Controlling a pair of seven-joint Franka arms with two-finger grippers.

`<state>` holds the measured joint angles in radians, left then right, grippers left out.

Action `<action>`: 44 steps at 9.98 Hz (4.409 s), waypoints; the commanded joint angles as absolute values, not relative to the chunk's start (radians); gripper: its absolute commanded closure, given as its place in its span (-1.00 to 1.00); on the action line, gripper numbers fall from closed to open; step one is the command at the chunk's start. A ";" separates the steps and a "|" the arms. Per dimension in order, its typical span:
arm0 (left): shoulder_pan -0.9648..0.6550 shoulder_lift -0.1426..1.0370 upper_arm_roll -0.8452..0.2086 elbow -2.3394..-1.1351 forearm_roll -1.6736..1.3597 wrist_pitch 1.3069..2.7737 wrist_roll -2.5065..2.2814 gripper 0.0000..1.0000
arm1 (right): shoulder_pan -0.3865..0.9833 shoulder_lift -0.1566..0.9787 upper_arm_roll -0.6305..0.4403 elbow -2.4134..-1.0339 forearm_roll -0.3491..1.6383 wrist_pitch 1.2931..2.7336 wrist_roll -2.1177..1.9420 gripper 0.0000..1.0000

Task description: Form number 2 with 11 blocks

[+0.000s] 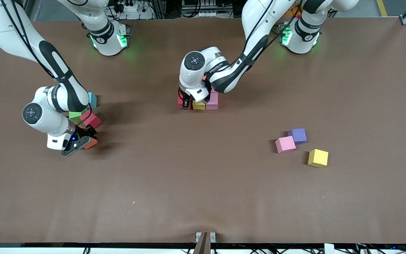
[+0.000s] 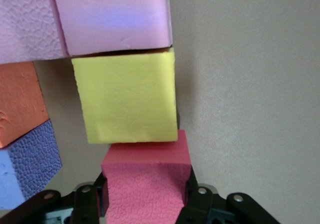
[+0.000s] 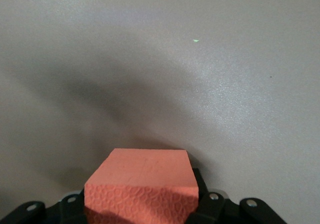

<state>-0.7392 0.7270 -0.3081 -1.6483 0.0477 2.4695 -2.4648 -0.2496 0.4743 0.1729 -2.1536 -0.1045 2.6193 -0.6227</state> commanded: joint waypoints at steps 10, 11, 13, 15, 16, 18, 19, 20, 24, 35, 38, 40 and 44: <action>-0.744 0.749 -0.308 -1.644 0.069 2.476 -2.490 -0.18 | -0.177 0.339 0.229 -2.140 -0.089 2.550 -0.557 0.36; -0.747 0.747 -0.308 -1.643 0.069 2.473 -2.490 -0.18 | -0.154 0.330 0.226 -2.138 -0.089 2.516 -0.510 0.36; -0.747 0.747 -0.308 -1.641 0.067 2.471 -2.490 -0.18 | -0.155 0.324 0.225 -2.137 -0.089 2.500 -0.502 0.36; -0.749 0.744 -0.308 -1.641 0.067 2.467 -2.491 -0.18 | -0.160 0.331 0.225 -2.138 -0.089 2.499 -0.505 0.36; -0.752 0.741 -0.307 -1.638 0.069 2.453 -2.499 -0.18 | -0.184 0.339 0.229 -2.138 -0.092 2.502 -0.514 0.36; -0.752 0.733 -0.308 -1.634 0.074 2.399 -2.502 -0.18 | -0.186 0.337 0.230 -2.137 -0.091 2.500 -0.538 0.36; -0.752 0.727 -0.307 -1.628 0.074 2.375 -2.502 -0.18 | -0.184 0.336 0.230 -2.137 -0.092 2.500 -0.538 0.36; -0.752 0.726 -0.307 -1.621 0.075 2.352 -2.500 -0.18 | -0.183 0.336 0.229 -2.135 -0.091 2.500 -0.538 0.36; -0.747 0.730 -0.307 -1.598 0.087 2.342 -2.497 -0.20 | -0.175 0.327 0.230 -2.135 -0.091 2.499 -0.532 0.36; -0.744 0.730 -0.301 -1.591 0.098 2.355 -2.485 -1.00 | -0.155 0.324 0.229 -2.115 -0.091 2.448 -0.522 0.36; -0.736 0.640 -0.301 -1.591 0.097 2.345 -2.485 -1.00 | -0.155 0.321 0.233 -2.114 -0.089 2.447 -0.514 0.36; -0.701 0.594 -0.299 -1.589 0.106 2.345 -2.427 -1.00 | -0.105 0.322 0.230 -2.074 -0.089 2.448 -0.418 0.36; -0.582 0.532 -0.302 -1.591 0.247 2.289 -2.161 -1.00 | 0.099 0.357 0.230 -1.982 -0.087 2.433 0.011 0.36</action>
